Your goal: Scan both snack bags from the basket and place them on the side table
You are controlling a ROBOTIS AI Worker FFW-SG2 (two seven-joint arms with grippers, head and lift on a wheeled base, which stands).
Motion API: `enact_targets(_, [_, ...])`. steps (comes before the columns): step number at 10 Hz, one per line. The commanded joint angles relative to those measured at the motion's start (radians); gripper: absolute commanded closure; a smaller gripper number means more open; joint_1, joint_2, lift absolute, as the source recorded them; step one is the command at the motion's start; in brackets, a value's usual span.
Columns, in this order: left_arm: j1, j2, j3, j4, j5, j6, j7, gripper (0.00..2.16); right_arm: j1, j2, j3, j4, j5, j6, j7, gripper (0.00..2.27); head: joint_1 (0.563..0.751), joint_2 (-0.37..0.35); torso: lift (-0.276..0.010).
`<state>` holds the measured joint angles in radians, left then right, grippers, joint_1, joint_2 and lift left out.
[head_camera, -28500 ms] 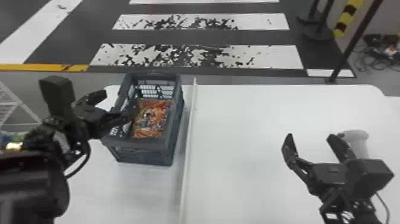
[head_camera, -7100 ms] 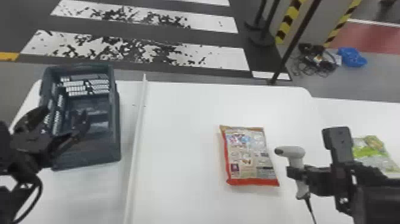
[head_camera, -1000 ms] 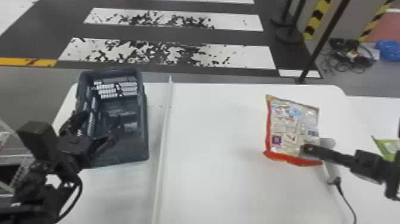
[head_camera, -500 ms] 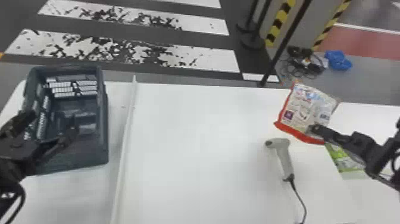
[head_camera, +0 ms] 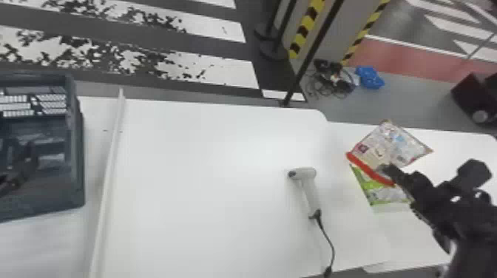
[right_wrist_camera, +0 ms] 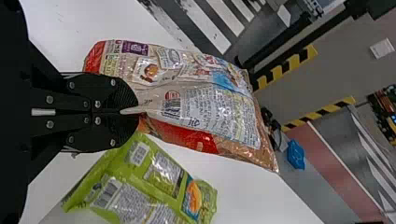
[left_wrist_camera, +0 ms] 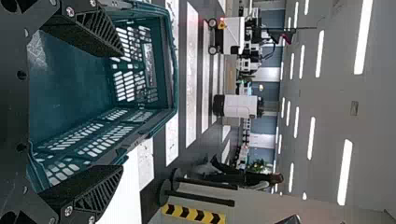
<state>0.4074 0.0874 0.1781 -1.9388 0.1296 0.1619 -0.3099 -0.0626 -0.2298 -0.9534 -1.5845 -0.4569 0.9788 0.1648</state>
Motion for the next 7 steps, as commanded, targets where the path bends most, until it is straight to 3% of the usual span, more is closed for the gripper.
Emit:
enact_targets(1, [0.001,0.000,0.001,0.000,0.001,0.000,0.000,0.15,-0.006,-0.011,-0.021,0.075,-0.017,-0.090,-0.060,2.25,0.695,-0.350,-0.075])
enact_targets(3, [-0.001,0.000,0.000,0.000,0.001,0.000,0.000,0.15,-0.017,-0.037,-0.027,0.195,-0.042,-0.203,-0.129,2.21,0.695,-0.350,-0.075])
enact_targets(4, [-0.001,0.000,0.000,0.000,0.001,0.000,0.000,0.15,-0.029,-0.057,-0.021,0.264,-0.042,-0.255,-0.137,1.95,0.695,-0.350,-0.075])
enact_targets(5, [-0.005,0.000,-0.005,0.007,0.001,0.000,0.000,0.15,-0.036,-0.092,-0.010,0.340,-0.043,-0.289,-0.136,1.32,0.695,-0.350,-0.075])
enact_targets(6, [-0.018,0.002,-0.015,0.017,0.002,0.000,0.000,0.15,-0.039,-0.125,-0.005,0.393,-0.048,-0.298,-0.120,0.33,0.695,-0.350,-0.075])
enact_targets(7, [-0.021,0.005,-0.019,0.018,0.004,0.000,0.000,0.15,-0.036,-0.141,0.010,0.420,-0.042,-0.301,-0.103,0.00,0.695,-0.350,-0.075])
